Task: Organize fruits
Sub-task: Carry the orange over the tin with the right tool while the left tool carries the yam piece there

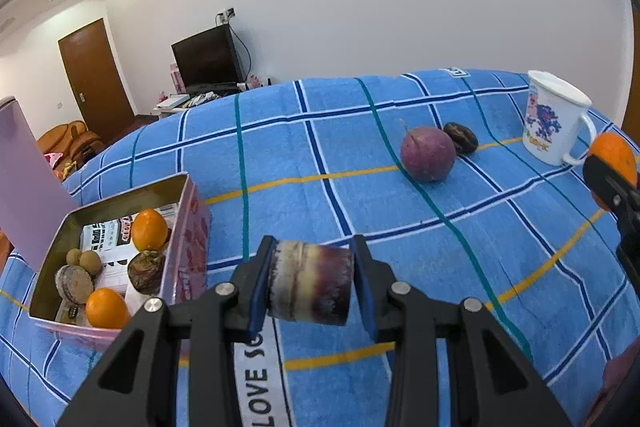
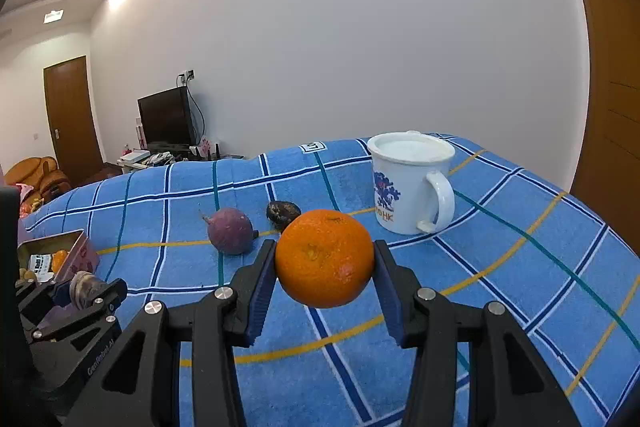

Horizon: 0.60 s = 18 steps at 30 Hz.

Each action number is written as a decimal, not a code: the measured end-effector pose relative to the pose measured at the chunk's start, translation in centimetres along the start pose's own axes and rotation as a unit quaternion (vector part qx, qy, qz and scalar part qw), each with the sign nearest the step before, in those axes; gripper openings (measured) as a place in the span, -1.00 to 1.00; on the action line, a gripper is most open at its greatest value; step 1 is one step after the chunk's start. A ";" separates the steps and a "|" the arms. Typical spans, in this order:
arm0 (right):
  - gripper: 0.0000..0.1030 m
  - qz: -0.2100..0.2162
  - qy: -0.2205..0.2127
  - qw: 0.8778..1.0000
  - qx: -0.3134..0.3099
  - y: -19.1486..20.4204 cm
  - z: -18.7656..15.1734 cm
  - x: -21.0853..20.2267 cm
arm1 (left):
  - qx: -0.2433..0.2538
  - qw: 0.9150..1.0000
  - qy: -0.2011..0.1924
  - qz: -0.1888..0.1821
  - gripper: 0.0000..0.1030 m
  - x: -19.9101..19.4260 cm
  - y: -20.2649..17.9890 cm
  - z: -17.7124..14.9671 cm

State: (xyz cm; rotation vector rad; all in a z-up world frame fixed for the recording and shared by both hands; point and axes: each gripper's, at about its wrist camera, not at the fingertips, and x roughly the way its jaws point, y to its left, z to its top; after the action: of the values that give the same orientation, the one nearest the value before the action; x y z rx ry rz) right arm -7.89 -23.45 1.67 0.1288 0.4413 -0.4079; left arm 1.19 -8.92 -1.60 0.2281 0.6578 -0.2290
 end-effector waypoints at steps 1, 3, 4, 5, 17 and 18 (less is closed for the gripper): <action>-0.05 0.002 0.003 1.000 0.003 0.0 -0.1 -0.1 | 0.002 1.000 -0.002 0.000 -0.25 -0.1 -0.1 -0.1; -0.05 0.002 0.006 1.000 0.009 0.0 -0.3 -0.3 | 0.005 1.000 -0.007 0.000 -0.25 -0.6 0.0 -0.4; -0.05 -0.001 0.005 1.000 0.010 0.1 -0.3 -0.5 | 0.005 1.000 -0.009 -0.001 -0.25 -0.8 0.0 -0.5; -0.05 -0.002 0.004 1.000 0.009 0.2 -0.4 -0.7 | 0.005 1.000 -0.011 -0.001 -0.25 -1.1 0.1 -0.6; -0.05 0.003 0.014 1.000 0.025 0.9 -1.4 -2.0 | -0.005 1.000 -0.020 0.004 -0.25 -3.3 2.6 -2.6; -0.05 0.004 0.016 0.999 0.029 0.8 -1.5 -2.1 | -0.007 1.000 -0.021 0.005 -0.25 -3.6 2.9 -2.8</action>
State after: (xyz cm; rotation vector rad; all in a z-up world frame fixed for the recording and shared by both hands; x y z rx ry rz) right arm -9.85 -21.62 1.25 0.1926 0.4602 -0.4119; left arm -2.34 -4.89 -1.09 0.2129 0.6155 -0.2190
